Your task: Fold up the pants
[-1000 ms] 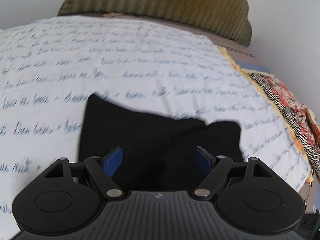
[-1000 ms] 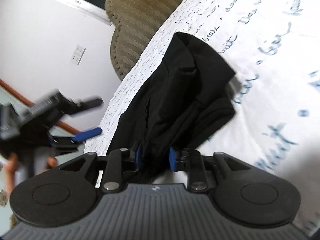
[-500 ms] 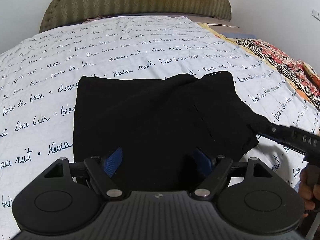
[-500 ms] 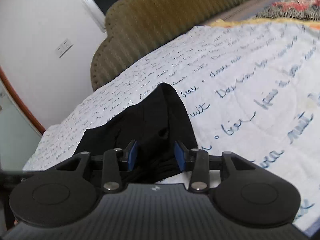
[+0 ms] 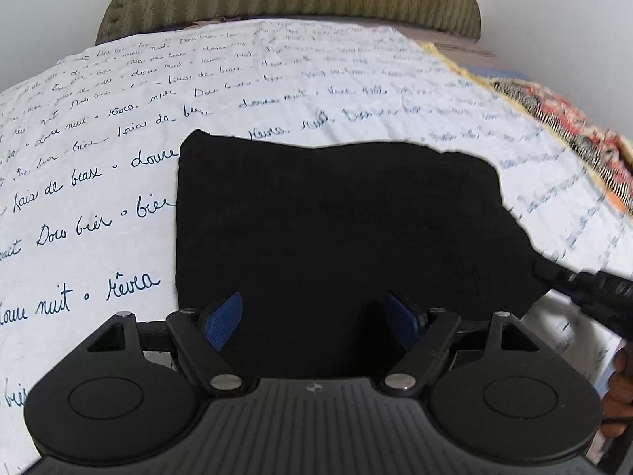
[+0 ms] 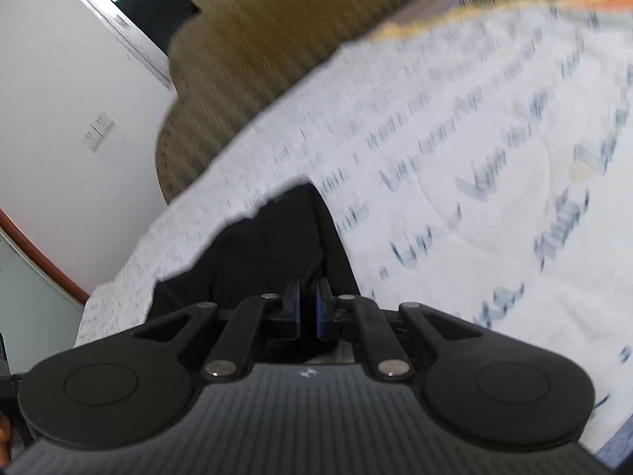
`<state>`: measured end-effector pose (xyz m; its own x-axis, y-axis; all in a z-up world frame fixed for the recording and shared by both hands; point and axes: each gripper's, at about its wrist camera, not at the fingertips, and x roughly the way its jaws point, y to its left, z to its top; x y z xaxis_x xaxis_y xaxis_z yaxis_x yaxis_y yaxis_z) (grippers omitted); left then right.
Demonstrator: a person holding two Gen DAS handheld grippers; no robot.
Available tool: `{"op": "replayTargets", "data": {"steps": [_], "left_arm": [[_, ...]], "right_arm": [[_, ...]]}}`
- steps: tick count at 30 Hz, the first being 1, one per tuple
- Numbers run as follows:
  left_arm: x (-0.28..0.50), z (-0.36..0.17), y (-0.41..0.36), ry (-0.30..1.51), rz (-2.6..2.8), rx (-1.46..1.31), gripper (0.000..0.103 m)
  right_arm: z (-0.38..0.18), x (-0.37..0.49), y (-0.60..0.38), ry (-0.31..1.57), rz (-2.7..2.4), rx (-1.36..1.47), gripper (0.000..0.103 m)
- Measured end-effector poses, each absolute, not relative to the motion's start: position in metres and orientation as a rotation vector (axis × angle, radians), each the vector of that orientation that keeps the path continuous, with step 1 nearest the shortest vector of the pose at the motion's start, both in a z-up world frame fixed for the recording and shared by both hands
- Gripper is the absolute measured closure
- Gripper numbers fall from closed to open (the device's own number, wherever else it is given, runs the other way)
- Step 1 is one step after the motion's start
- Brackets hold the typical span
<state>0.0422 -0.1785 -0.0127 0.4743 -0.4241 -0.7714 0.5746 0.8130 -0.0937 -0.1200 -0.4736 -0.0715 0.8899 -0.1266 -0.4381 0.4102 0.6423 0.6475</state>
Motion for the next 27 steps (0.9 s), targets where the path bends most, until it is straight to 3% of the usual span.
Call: {"op": "replayTargets", "data": {"steps": [3,6,10,18,23,27], "left_arm": [[0.041,-0.009,-0.175,0.860,-0.610,0.190,0.024],[0.051,-0.004,-0.176,0.861,-0.592,0.150,0.024],[0.072,0.001,-0.186,0.841,-0.577,0.076,0.024],[0.098,-0.023,-0.197,0.864,-0.475,0.221,0.024],[0.123,-0.010,-0.194,0.850,-0.481,0.108,0.024],[0.164,-0.018,-0.210,0.884,-0.483,0.064,0.024]], "right_arm": [[-0.067,-0.130,-0.476,0.343,-0.357,0.830,0.080],[-0.039,-0.130,-0.474,0.280,-0.453,0.673,0.079],[-0.010,-0.079,-0.472,0.336,-0.275,0.528,0.080],[-0.039,0.028,-0.498,0.590,-0.270,0.432,0.085],[-0.013,0.011,-0.492,0.519,-0.241,0.391,0.077],[-0.026,0.038,-0.489,0.605,-0.269,0.321,0.077]]}}
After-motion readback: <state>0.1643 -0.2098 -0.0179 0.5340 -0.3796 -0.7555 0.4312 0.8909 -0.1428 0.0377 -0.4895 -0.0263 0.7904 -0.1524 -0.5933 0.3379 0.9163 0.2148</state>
